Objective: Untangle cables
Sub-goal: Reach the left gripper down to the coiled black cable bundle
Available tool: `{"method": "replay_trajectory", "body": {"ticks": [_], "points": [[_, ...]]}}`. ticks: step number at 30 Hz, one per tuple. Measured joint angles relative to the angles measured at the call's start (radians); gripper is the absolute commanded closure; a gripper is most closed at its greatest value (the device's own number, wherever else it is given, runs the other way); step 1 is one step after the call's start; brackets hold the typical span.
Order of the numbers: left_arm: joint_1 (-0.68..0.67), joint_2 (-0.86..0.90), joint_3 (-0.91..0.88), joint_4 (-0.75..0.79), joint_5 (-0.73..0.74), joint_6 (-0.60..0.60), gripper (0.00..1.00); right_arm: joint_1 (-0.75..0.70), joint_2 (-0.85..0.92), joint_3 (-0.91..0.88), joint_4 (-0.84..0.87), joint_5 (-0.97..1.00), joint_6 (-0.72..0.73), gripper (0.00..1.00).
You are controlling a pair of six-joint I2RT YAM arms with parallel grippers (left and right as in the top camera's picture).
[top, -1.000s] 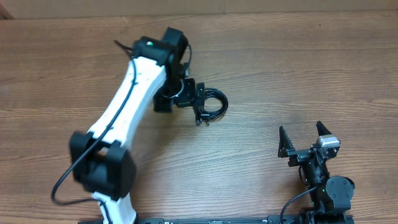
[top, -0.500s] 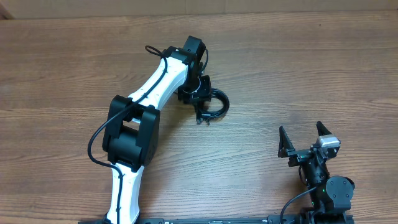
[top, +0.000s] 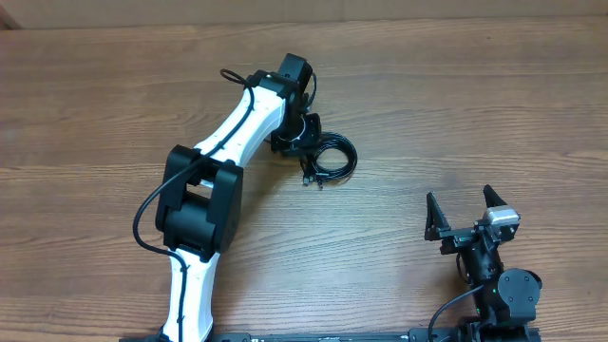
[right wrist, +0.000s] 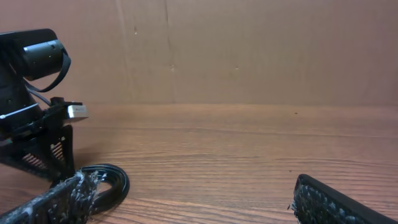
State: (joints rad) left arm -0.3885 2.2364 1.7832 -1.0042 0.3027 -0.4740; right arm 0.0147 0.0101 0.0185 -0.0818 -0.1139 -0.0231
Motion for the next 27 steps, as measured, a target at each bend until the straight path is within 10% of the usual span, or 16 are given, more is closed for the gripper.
{"method": "replay_trajectory", "body": {"ticks": [17, 27], "points": [[-0.062, 0.001, 0.000, 0.016, -0.099, -0.022, 0.65, 0.000, 0.000, 0.000, 0.000, 0.000, 0.000, 0.00], [-0.063, 0.005, 0.000, 0.017, -0.143, -0.042, 0.96, 0.000, 0.000, 0.000, 0.000, -0.001, 0.000, 0.00]]}}
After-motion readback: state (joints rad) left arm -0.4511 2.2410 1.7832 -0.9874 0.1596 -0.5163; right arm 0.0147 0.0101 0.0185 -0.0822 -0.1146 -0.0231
